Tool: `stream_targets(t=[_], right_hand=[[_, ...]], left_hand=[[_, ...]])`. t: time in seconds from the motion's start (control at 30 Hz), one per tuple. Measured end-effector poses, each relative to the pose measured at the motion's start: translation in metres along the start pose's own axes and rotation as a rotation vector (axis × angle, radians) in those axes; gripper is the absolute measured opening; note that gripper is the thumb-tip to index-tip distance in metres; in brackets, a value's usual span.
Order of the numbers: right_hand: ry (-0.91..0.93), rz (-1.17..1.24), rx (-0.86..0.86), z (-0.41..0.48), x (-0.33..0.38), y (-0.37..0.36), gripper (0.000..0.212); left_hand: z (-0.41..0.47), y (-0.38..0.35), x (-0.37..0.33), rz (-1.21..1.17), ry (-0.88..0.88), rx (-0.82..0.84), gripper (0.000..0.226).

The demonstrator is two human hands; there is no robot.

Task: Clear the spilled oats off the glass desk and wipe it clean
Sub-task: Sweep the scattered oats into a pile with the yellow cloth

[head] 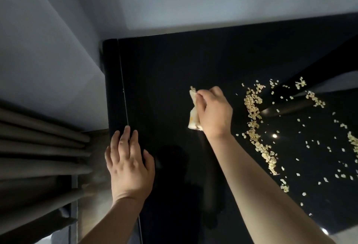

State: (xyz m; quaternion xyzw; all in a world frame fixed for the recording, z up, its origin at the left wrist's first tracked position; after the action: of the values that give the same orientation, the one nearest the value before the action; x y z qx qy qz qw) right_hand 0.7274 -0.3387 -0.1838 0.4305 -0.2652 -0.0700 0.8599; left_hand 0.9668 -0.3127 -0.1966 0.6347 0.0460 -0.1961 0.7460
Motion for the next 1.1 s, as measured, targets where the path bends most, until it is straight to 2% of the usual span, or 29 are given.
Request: stream_targets(t=[0.1,0.23,0.37,0.47,0.67,0.73,0.8,0.9,1.1], right_hand=[[-0.072,-0.086,-0.038,0.000,-0.041,0.024,0.010],[-0.166,-0.118,-0.004,-0.007,-0.072,0.058,0.012],[-0.165,0.023,-0.068,-0.037,-0.051,0.095,0.010],[-0.124,0.079,0.006,-0.078,-0.027,0.098,0.010],[-0.031,0.060,0.041,-0.092,-0.029,0.080,0.027],[-0.025,0.004,0.010,-0.080,-0.050,0.084,0.028],[-0.082,-0.050,-0.034,-0.065,-0.080,0.091,0.028],[-0.159,-0.085,-0.043,-0.050,-0.113,0.107,0.018],[-0.103,0.054,-0.022,-0.095,-0.076,0.151,0.016]], left_hand=[[0.000,0.000,0.000,0.006,0.007,0.004,0.056],[0.001,0.001,-0.001,-0.004,0.022,0.001,0.057],[0.000,0.002,-0.001,-0.018,0.001,0.018,0.056],[0.000,0.004,0.000,-0.032,0.004,0.023,0.056],[-0.001,0.003,-0.001,-0.042,-0.009,0.026,0.055],[-0.002,0.006,-0.001,-0.073,-0.074,0.028,0.052],[-0.006,0.009,-0.010,-0.109,-0.232,0.031,0.050],[-0.015,0.013,-0.035,-0.190,-0.368,0.069,0.050],[-0.030,0.001,-0.081,-0.278,-0.440,0.224,0.051]])
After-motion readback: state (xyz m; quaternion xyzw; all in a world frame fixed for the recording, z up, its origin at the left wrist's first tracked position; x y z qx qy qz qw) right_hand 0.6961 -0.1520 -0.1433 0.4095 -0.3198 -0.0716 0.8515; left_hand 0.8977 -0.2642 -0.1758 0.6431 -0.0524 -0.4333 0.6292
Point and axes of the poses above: each hand's wrist, its own z-axis towards the middle knuckle, its own y-axis out of the back of the hand, x = y × z, the point moved 3 cm from there along z, towards the middle knuckle, and after that the axes turned 8 degrees about -x, right-handed, at the moved point
